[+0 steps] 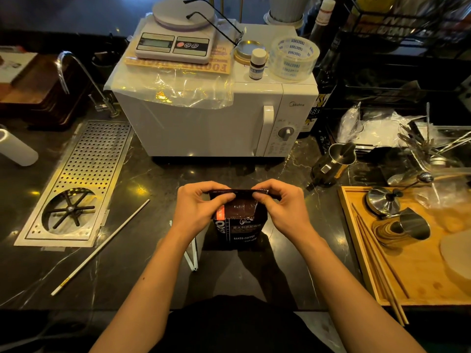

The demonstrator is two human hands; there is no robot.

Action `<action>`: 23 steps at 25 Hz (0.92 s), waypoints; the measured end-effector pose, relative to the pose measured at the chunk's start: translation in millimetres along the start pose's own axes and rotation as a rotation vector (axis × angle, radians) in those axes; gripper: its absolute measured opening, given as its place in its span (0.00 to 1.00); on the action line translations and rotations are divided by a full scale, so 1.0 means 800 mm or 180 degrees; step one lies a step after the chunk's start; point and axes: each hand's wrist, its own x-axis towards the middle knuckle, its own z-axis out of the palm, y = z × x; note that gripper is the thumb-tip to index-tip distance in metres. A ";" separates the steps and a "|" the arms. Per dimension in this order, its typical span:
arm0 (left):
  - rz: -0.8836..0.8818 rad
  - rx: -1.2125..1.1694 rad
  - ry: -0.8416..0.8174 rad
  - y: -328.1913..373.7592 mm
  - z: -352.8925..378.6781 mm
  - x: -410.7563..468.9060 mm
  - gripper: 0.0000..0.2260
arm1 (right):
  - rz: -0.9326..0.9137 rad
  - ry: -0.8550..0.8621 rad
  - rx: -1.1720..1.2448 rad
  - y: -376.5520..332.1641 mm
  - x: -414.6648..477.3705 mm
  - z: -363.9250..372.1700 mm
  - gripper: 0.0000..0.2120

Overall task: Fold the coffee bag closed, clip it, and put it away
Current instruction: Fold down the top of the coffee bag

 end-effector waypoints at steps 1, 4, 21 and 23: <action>0.0038 0.0048 -0.0068 0.000 -0.002 0.001 0.06 | -0.0015 -0.0074 -0.0036 0.000 0.001 -0.002 0.07; 0.0135 0.0198 -0.0332 -0.004 -0.012 0.006 0.08 | -0.0036 -0.0050 -0.0135 0.000 0.002 -0.007 0.06; -0.0231 0.0116 -0.0151 -0.026 -0.006 -0.006 0.05 | 0.0385 0.0179 0.0322 0.010 -0.001 0.001 0.05; -0.0368 -0.0105 -0.0109 -0.031 -0.004 -0.009 0.06 | 0.0428 0.0011 0.0436 0.014 -0.005 -0.001 0.06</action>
